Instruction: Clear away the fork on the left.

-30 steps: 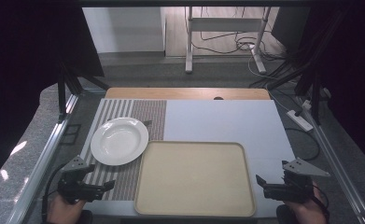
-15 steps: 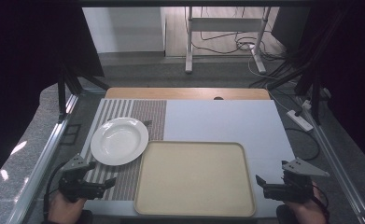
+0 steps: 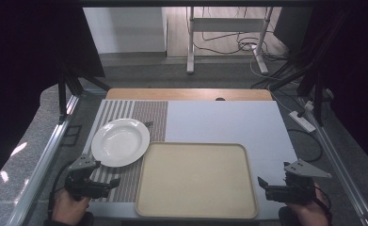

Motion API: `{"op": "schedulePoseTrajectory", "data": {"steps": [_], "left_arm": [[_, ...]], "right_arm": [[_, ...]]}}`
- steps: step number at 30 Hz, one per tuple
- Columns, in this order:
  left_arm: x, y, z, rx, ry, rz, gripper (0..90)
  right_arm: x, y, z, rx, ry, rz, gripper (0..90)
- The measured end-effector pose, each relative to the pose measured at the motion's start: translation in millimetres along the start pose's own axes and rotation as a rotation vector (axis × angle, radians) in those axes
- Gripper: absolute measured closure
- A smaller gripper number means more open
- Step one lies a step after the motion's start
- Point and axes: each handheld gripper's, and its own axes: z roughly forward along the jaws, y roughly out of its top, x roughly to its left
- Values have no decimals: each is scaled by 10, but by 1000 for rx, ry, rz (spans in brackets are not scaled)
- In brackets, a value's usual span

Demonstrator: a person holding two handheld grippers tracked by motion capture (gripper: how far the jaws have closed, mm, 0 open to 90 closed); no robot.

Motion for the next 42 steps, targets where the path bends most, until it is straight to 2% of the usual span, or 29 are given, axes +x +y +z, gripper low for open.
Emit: {"op": "schedulePoseTrajectory", "data": {"steps": [8,14,22,30,34,42], "left_arm": [[59,93,103,0,-10,-11,0],[89,197,236,27,-4,8,0],[164,257,377,67,-15,8,0],[275,373,528,90,8,22,0],[367,471,635,87,11,6,0],[462,610,779,110,31,16,0]], "right_arm": [[3,1,3,3,-1,-1,2],[4,0,5,6,-1,-3,2],[5,0,7,9,0,-3,2],[6,1,10,12,0,-3,2],[7,2,13,15,1,-5,2],[4,1,14,16,1,-4,2]]}}
